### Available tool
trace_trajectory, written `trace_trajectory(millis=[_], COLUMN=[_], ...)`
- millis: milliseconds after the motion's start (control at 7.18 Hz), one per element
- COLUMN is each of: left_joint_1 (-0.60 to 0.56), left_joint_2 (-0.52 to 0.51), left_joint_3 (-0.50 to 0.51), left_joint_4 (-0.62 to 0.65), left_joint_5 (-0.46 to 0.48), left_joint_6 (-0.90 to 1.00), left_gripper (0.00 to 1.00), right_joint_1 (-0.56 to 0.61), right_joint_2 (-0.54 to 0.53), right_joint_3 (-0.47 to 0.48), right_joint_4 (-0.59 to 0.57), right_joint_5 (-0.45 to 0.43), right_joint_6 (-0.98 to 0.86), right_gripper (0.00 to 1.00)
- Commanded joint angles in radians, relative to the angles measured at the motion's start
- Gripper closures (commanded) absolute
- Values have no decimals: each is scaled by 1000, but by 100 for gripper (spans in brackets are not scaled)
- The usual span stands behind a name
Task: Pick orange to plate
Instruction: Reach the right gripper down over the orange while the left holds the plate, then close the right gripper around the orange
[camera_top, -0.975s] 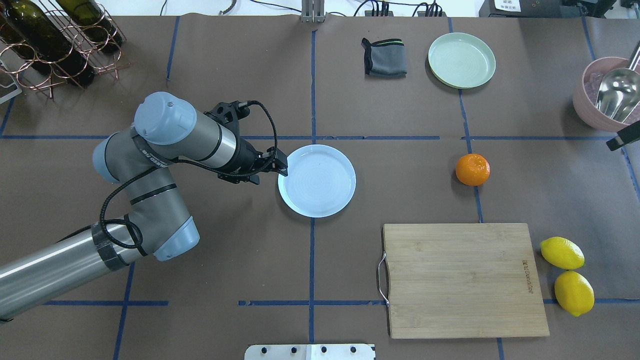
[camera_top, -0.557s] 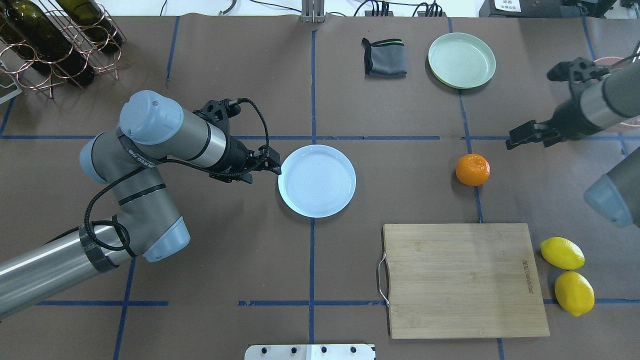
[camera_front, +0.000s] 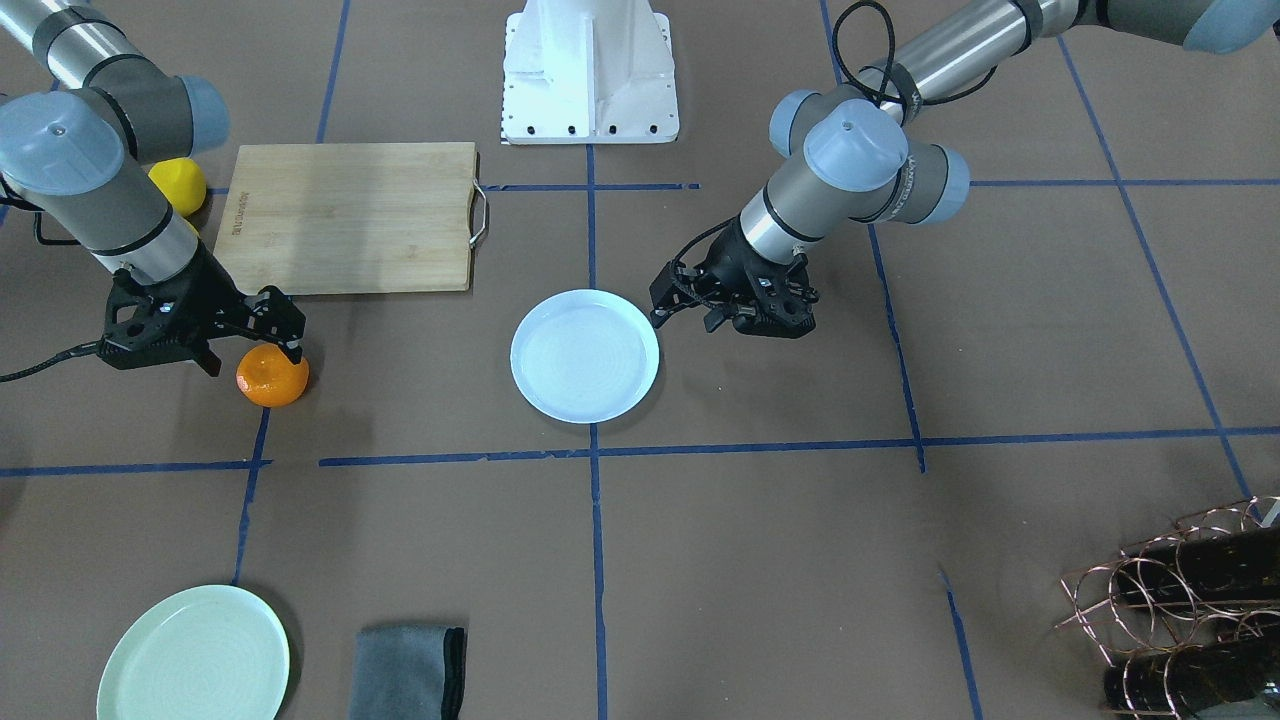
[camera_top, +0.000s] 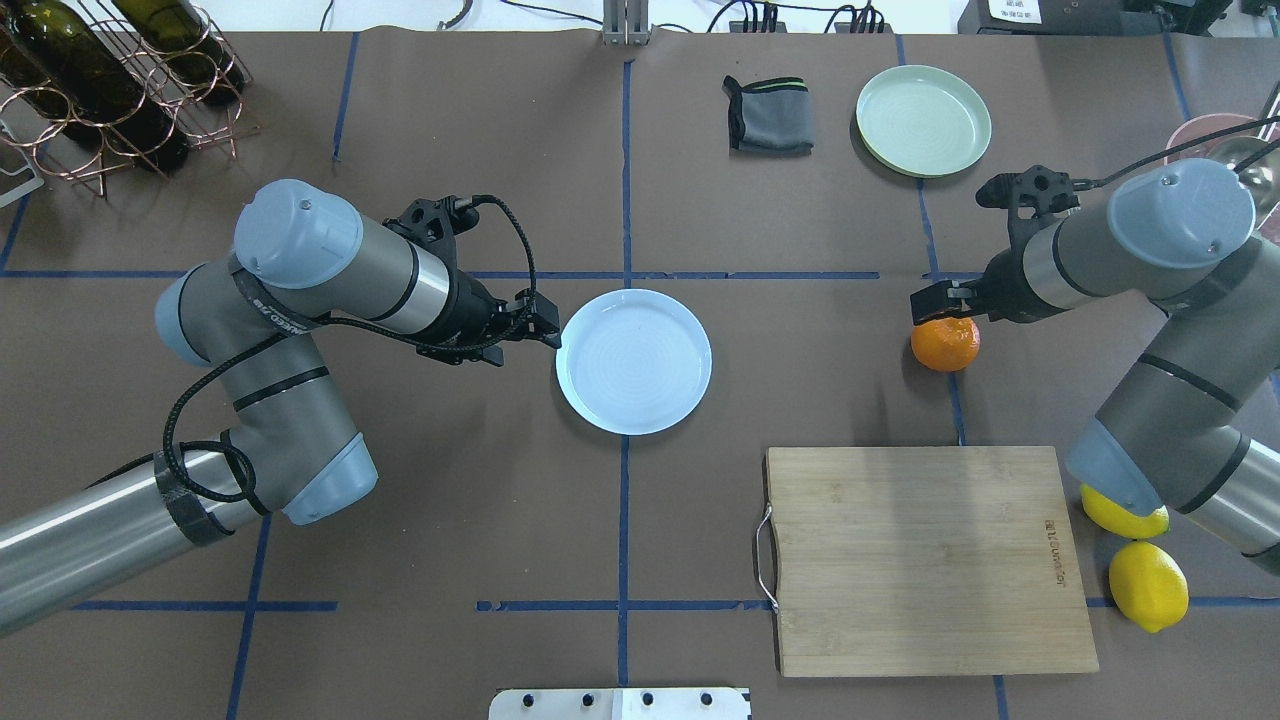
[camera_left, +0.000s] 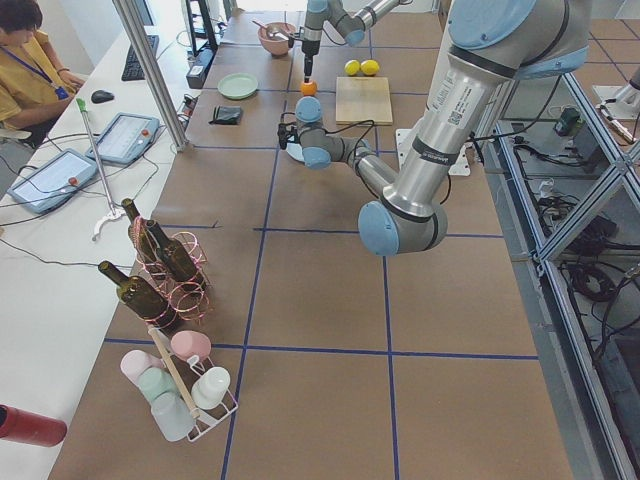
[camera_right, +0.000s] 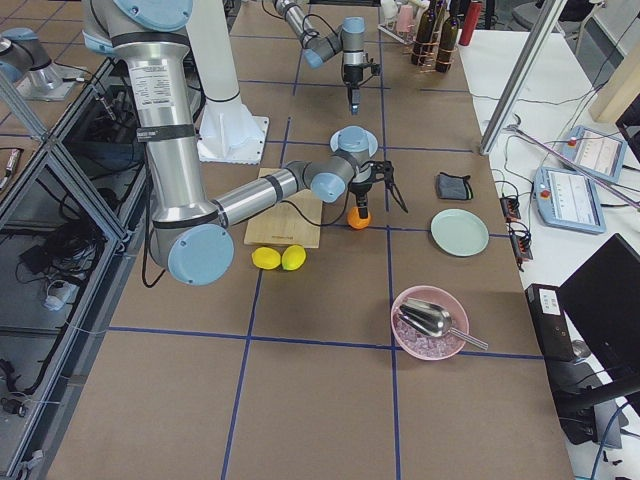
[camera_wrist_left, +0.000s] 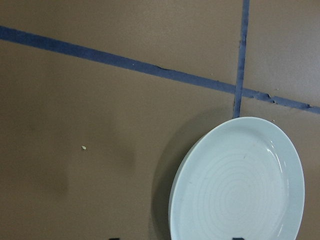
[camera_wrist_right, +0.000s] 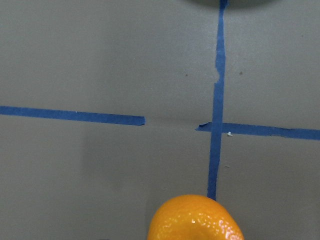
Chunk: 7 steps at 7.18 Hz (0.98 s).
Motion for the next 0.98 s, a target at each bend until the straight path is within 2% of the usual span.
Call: trace_trajectory(millis=[0, 836], left_joint_1=[1, 1], left_joint_2=[2, 8], left_joint_3=[-2, -10], left_joint_4=[0, 0], left_joint_5=[-2, -2], left_joint_6=[-25, -28], left_gripper=[20, 20], right_joint_1=[-9, -34], right_joint_2=[-3, 14], right_joint_3=[-12, -69], right_joint_4=[-8, -5], right_joint_5=[-13, -16], right_joint_6=[6, 4], right_gripper=[0, 0])
